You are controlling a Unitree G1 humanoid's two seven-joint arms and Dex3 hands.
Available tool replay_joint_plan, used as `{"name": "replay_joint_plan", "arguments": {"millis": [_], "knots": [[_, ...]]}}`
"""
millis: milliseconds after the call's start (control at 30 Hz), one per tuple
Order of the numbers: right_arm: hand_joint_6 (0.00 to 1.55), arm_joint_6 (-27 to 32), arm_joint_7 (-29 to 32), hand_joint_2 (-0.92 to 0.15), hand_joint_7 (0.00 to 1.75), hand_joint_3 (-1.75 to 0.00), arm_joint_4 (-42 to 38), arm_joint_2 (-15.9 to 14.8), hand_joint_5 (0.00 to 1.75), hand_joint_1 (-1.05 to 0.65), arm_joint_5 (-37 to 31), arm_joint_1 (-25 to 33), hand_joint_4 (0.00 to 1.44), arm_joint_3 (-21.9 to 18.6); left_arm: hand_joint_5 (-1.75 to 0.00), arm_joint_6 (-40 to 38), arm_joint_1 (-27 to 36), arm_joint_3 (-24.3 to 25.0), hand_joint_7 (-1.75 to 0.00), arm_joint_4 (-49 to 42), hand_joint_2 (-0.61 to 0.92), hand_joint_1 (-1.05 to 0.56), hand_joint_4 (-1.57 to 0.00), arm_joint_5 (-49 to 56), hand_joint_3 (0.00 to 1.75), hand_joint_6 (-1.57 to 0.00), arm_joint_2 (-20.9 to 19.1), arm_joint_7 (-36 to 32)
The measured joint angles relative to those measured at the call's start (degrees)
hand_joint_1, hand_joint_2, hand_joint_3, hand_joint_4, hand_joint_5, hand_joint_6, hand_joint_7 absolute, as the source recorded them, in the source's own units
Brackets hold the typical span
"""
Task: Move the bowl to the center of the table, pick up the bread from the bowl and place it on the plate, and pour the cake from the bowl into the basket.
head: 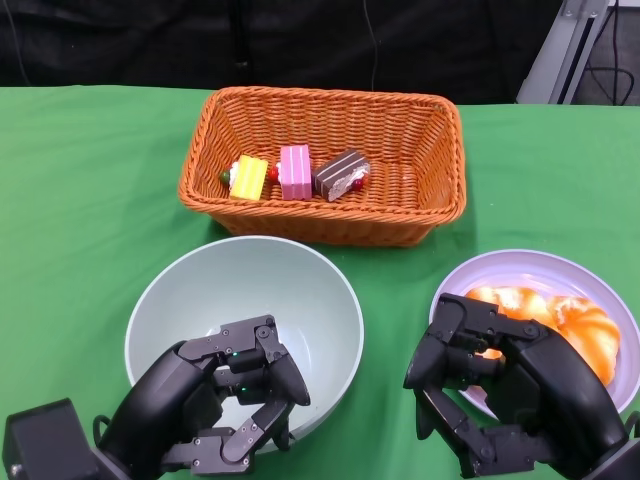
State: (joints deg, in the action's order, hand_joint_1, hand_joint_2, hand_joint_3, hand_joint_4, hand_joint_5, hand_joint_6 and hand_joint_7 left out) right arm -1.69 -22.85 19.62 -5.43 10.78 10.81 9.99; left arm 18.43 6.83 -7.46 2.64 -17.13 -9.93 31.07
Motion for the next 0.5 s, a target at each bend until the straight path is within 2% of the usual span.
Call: {"name": "replay_joint_plan", "arguments": {"millis": [500], "knots": [[0.67, 1.82, 0.53, -0.50, 1.36, -1.11, 2.03, -0.83, 1.60, -0.12, -0.16, 0.19, 0.73, 1.63, -1.75, -0.69, 0.38, -0.07, -1.55, 2.07, 0.71, -0.20, -0.68, -0.04, 0.94, -0.58, 0.00, 0.77]]}}
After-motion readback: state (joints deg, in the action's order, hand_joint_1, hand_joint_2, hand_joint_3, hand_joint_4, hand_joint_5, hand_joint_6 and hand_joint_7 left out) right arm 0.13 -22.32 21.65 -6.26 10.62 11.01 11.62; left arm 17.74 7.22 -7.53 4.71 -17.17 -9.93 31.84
